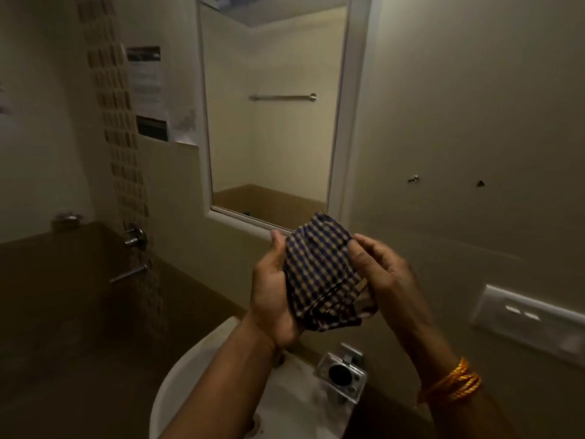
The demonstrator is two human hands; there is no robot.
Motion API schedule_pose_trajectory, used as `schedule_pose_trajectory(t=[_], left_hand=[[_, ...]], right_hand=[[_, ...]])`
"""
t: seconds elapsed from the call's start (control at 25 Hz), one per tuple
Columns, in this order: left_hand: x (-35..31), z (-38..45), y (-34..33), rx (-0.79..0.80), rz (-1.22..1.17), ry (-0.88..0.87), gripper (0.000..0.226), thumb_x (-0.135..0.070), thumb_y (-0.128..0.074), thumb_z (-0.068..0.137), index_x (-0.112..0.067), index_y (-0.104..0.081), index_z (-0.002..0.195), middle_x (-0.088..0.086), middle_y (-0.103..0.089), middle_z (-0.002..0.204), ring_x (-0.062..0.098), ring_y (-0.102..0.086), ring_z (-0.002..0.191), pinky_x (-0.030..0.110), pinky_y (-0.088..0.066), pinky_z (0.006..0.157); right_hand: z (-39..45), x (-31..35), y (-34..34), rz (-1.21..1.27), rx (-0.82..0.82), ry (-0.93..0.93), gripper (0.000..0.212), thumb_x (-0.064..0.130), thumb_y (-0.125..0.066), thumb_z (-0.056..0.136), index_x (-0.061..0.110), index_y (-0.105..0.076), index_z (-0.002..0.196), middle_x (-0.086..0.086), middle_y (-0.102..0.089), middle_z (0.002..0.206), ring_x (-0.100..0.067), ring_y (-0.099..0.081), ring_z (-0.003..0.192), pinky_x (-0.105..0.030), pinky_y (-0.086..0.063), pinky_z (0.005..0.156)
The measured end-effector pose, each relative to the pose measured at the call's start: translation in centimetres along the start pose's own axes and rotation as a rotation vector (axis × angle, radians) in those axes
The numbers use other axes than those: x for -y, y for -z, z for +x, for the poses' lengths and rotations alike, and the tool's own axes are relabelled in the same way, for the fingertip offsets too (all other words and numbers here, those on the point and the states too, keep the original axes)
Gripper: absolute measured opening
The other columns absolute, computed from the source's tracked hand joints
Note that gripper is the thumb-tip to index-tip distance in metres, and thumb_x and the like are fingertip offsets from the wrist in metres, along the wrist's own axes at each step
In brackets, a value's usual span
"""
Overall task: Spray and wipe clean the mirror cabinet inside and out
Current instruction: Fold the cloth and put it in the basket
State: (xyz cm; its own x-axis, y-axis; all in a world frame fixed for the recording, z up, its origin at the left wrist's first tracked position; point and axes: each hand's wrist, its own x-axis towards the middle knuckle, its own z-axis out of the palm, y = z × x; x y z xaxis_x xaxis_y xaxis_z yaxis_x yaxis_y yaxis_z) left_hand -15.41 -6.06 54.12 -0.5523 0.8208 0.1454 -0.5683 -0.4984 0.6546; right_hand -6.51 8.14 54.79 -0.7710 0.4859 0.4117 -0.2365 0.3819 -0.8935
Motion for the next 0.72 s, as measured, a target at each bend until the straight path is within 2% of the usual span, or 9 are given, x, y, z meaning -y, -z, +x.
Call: schedule_pose_trajectory(t=[0.04,0.12,0.24,0.36,0.44,0.52,0.56,0.64,0.72], left_hand=[[0.8,-0.4,0.3,0.038,0.027,0.061,0.070,-0.059,-0.033,0.100,-0.006,-0.051,0.141,0.027,-0.050,0.143,0.044,-0.047,0.132,0.062,-0.029,0.114],[2.8,-0.9,1.1,0.022,0.108,0.191,0.058,-0.043,-0.043,0.099,0.001,-0.055,0.136,0.029,-0.054,0.137,0.044,-0.050,0.129,0.059,-0.032,0.114],[6.6,-1.7,2.5,-0.046,0.368,0.283,0.043,-0.031,-0.047,0.101,-0.001,-0.062,0.129,0.023,-0.066,0.124,0.038,-0.063,0.116,0.051,-0.046,0.105],[10.6,-2.9,4.1,-0.096,0.625,0.300,0.033,-0.026,-0.058,0.098,-0.010,-0.059,0.127,0.014,-0.070,0.119,0.027,-0.070,0.105,0.044,-0.056,0.092],[13.0,-3.8,5.2,-0.114,0.759,0.307,0.036,-0.023,-0.061,0.097,-0.017,-0.051,0.131,0.006,-0.072,0.111,0.017,-0.072,0.094,0.035,-0.060,0.075],[16.0,-5.1,5.8,-0.073,0.809,0.331,0.039,-0.018,-0.059,0.099,-0.024,-0.043,0.134,-0.001,-0.070,0.102,0.007,-0.072,0.082,0.027,-0.058,0.061],[17.7,-5.7,6.2,-0.050,0.821,0.354,0.043,-0.016,-0.058,0.099,-0.027,-0.040,0.136,0.000,-0.070,0.101,0.007,-0.072,0.080,0.026,-0.058,0.059],[21.7,-6.7,7.1,-0.008,0.878,0.382,0.047,-0.017,-0.060,0.098,-0.030,-0.040,0.138,0.006,-0.071,0.106,0.014,-0.073,0.088,0.033,-0.061,0.068],[25.7,-7.6,8.1,0.043,1.012,0.380,0.044,-0.022,-0.061,0.096,-0.039,-0.040,0.131,0.004,-0.069,0.111,0.018,-0.071,0.096,0.044,-0.061,0.080]], right_hand=[[-0.9,-0.6,0.3,0.006,-0.006,-0.054,0.057,0.048,-0.076,0.084,0.020,-0.065,0.133,0.006,-0.075,0.118,-0.005,-0.070,0.106,-0.034,-0.057,0.095],[-3.4,-2.2,1.0,0.038,-0.078,-0.149,0.041,0.021,-0.084,0.082,0.014,-0.070,0.120,-0.001,-0.078,0.108,-0.016,-0.074,0.101,-0.037,-0.060,0.090],[-8.1,-4.9,1.8,0.056,-0.255,-0.285,0.023,0.000,-0.081,0.080,0.011,-0.071,0.098,-0.008,-0.079,0.095,-0.020,-0.075,0.086,-0.034,-0.061,0.078],[-13.0,-8.2,2.5,0.037,-0.434,-0.409,0.023,-0.004,-0.077,0.083,0.013,-0.064,0.091,-0.010,-0.077,0.092,-0.025,-0.073,0.085,-0.039,-0.060,0.080],[-15.9,-10.0,2.7,0.053,-0.513,-0.472,0.024,-0.005,-0.073,0.086,0.015,-0.060,0.091,-0.011,-0.074,0.093,-0.025,-0.071,0.085,-0.037,-0.059,0.077],[-19.5,-11.8,3.2,0.098,-0.586,-0.551,0.023,-0.003,-0.070,0.089,0.014,-0.057,0.097,-0.013,-0.072,0.100,-0.025,-0.071,0.087,-0.037,-0.058,0.077],[-21.3,-12.7,3.5,0.124,-0.620,-0.585,0.023,-0.002,-0.069,0.090,0.014,-0.056,0.100,-0.014,-0.072,0.103,-0.025,-0.071,0.090,-0.038,-0.059,0.078],[-25.0,-14.7,4.6,0.132,-0.679,-0.661,0.024,0.000,-0.070,0.091,0.014,-0.054,0.102,-0.015,-0.072,0.106,-0.025,-0.072,0.091,-0.043,-0.060,0.081],[-28.2,-16.8,5.8,0.122,-0.726,-0.720,0.026,0.000,-0.070,0.090,0.014,-0.053,0.103,-0.016,-0.072,0.108,-0.024,-0.071,0.091,-0.047,-0.059,0.084]])
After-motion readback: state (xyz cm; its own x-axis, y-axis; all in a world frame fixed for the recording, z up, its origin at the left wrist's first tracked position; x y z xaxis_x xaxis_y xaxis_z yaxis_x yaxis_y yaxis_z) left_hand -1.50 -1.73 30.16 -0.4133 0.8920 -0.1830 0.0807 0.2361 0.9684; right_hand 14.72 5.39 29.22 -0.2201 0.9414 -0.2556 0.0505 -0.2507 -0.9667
